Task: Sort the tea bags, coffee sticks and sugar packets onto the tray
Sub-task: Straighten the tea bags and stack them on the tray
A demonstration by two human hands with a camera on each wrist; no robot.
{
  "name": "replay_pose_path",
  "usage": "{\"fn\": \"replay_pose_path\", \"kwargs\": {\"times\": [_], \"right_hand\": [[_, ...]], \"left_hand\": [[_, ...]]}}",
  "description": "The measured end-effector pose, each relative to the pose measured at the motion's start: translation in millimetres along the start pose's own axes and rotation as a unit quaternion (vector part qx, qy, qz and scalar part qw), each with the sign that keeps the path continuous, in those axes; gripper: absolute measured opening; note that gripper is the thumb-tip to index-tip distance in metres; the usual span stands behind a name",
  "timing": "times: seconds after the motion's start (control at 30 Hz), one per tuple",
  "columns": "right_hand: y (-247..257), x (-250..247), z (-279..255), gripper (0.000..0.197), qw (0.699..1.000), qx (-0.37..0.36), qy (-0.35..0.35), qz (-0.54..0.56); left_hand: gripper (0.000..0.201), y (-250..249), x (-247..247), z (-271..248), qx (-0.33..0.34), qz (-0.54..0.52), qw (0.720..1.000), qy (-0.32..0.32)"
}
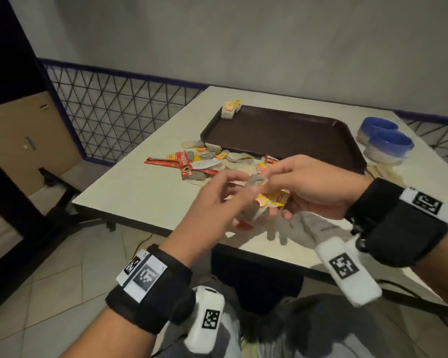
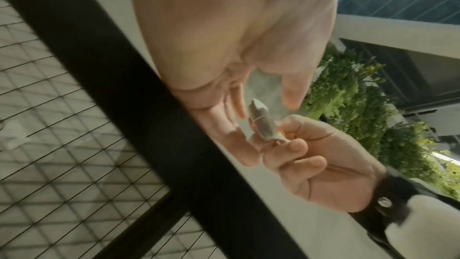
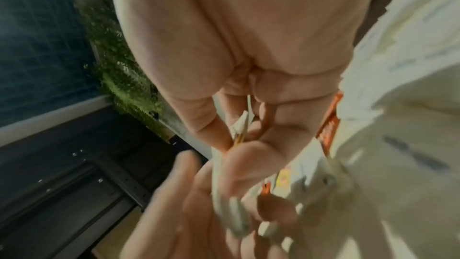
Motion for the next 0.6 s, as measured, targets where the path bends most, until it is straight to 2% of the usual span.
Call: {"fn": "replay_pose_path", "kwargs": {"times": [0.07, 0.13, 0.3, 0.43, 0.6], "right_hand": [[-16.0, 12.8, 0.5, 0.022, 0.999, -0.007, -0.03, 0.026], [-28.3, 21.9, -0.1, 0.021, 0.994, -0.024, -0.071, 0.085], [-52.9, 45.5, -5.0, 0.026, 0.949, -0.065, -0.152, 0.27], [-62.2, 49.2, -7.1, 0.024, 0.926, -0.103, -0.223, 0.287], [-69.2, 49.7, -7.8, 0.019, 0.906, -0.134, -0.271, 0.297]], "left_hand": [[0.022, 2.9, -0.2, 1.5, -0.004, 0.016, 1.0, 0.001], [0.023, 5.6, -4.4, 3.4, -0.003, -0.01, 1.0, -0.003], [0.034, 9.0, -6.6, 4.2, -0.02, -0.066, 0.997, -0.027], [0.029, 10.5, -6.8, 3.9, -0.022, -0.098, 0.994, -0.036], [0.027, 11.7, -4.8, 3.4, -0.023, -0.084, 0.996, -0.026]]}}
Point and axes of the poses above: each hand's wrist, its own z-axis towards the middle knuckle, its own x-axis out of the palm, y = z × x, the point moved 1 cm from there along z, towards the middle knuckle, and after that the axes turned 5 degrees about -x, right-handed, at the moved point
